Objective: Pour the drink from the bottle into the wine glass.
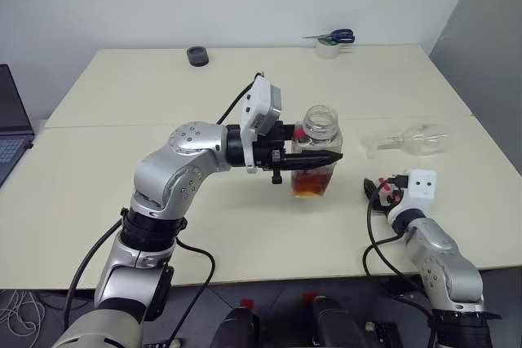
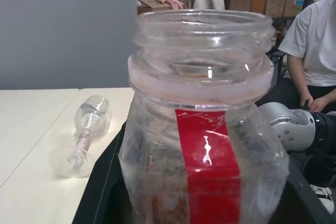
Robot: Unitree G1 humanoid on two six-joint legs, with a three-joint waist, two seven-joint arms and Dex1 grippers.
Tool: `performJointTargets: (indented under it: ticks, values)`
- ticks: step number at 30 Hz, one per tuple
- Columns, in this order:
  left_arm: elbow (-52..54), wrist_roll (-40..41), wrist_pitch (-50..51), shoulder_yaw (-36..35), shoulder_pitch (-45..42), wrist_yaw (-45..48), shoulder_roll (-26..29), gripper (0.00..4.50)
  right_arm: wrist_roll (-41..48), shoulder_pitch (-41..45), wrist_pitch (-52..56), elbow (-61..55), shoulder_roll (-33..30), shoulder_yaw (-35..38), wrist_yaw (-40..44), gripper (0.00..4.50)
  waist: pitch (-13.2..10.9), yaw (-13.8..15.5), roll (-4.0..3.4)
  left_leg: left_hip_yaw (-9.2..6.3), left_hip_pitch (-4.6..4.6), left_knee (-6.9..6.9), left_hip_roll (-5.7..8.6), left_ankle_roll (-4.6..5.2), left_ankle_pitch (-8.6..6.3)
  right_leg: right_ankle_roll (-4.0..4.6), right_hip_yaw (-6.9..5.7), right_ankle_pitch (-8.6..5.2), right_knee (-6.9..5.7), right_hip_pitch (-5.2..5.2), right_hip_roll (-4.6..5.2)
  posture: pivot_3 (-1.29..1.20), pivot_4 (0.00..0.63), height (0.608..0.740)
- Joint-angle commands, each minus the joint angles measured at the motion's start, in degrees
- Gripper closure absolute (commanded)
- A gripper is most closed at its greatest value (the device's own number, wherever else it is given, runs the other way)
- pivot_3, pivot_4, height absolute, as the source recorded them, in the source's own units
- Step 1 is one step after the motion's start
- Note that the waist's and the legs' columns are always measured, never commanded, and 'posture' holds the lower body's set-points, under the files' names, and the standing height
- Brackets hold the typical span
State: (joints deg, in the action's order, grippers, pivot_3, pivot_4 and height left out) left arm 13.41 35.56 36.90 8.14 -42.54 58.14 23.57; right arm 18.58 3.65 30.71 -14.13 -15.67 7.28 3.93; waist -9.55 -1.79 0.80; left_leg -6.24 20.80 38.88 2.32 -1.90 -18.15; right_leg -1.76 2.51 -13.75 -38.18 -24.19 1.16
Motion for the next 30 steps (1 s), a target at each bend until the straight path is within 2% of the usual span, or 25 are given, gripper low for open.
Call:
performJointTargets:
  ticks: [1, 4, 7, 8, 11, 15, 19, 23, 30]
  values:
    - [1.14, 0.54, -1.04, -0.9, -1.54, 0.02, -0.19, 2.68, -2.29, 0.11, -3.84, -6.09, -4.68, -0.98, 5.68, 0.04, -0.02, -0.01, -0.04, -0.01, 0.01, 0.0, 0.0, 0.0, 0.0, 0.0, -0.01, 0.0, 0.0, 0.0, 0.0, 0.0, 0.15, 0.74]
    - [1.08, -0.18, -1.46, -1.47, -1.06, -0.67, 0.32, 2.68, 1.93, 0.32, -6.01, -14.08, -10.57, -0.47, 15.69, 0.04, -0.02, -0.01, -0.04, 0.01, 0.01, 0.0, 0.01, 0.01, 0.0, -0.01, -0.02, 0.0, 0.04, 0.02, 0.0, 0.0, 0.15, 0.74]
    - [0.46, -1.23, -2.17, -2.45, -0.98, -2.24, 0.53, 2.68, 12.31, 0.7, -2.71, -22.57, -15.42, 1.06, 24.78, 0.04, -0.02, -0.01, -0.03, -0.07, 0.01, -0.02, -0.02, 0.02, -0.01, -0.02, -0.08, 0.0, 0.1, 0.07, -0.02, 0.0, 0.15, 0.74]
    - [-0.48, -2.18, -2.82, -3.14, -1.23, -3.51, 0.7, 2.68, 18.41, 2.79, 0.5, -24.95, -17.51, 2.25, 27.01, 0.04, -0.02, -0.03, -0.03, -0.11, 0.0, -0.02, -0.03, 0.02, -0.01, -0.02, -0.12, 0.0, 0.11, 0.1, -0.02, 0.0, 0.15, 0.74]
    - [-4.46, -4.98, -5.23, -6.6, -2.82, -8.79, 0.72, 2.68, 33.31, 13.42, 9.05, -25.49, -21.88, 4.26, 28.27, 0.04, -0.03, -0.16, -0.02, -0.07, -0.04, 0.03, -0.03, 0.04, -0.02, -0.03, -0.06, 0.01, 0.09, 0.11, -0.01, 0.0, 0.15, 0.74]
    - [-12.95, -13.86, -12.06, -10.08, -4.94, -19.77, 1.56, 2.68, 42.34, 24.74, 16.06, -20.52, -23.89, 2.79, 27.99, 0.04, -0.03, 0.15, -0.01, -0.17, -0.03, 0.04, -0.04, 0.22, -0.11, -0.01, -0.14, 0.02, 0.12, 0.12, 0.0, 0.0, 0.15, 0.74]
    - [-21.45, -23.23, -19.16, -13.55, -5.66, -33.78, 1.98, 2.68, 40.54, 29.9, 16.17, -16.96, -23.26, -1.66, 31.36, 0.04, -0.02, 0.26, 0.01, -0.19, 0.08, -0.05, 0.0, 0.02, -0.01, 0.0, -0.16, 0.03, 0.23, 0.05, 0.23, 0.0, 0.15, 0.74]
    - [-24.12, -29.58, -21.45, -16.37, -3.65, -45.46, 1.82, 2.68, 38.42, 32.57, 15.3, -14.83, -21.05, -4.33, 31.96, 0.04, -0.04, 0.32, 0.04, -0.13, 0.26, -0.04, 0.04, 0.01, -0.01, -0.03, -0.16, 0.04, 0.3, -0.13, 0.39, 0.0, 0.15, 0.74]
    - [-27.36, -30.09, -27.99, -22.17, 4.24, -54.63, -1.38, 2.68, 35.3, 33.48, 13.62, -13.55, -17.43, -7.03, 33.54, 0.04, -0.03, 0.51, 0.05, -0.15, 0.31, -0.04, 0.07, 0.0, -0.02, -0.03, -0.17, 0.04, 0.26, -0.21, 0.48, 0.0, 0.15, 0.74]
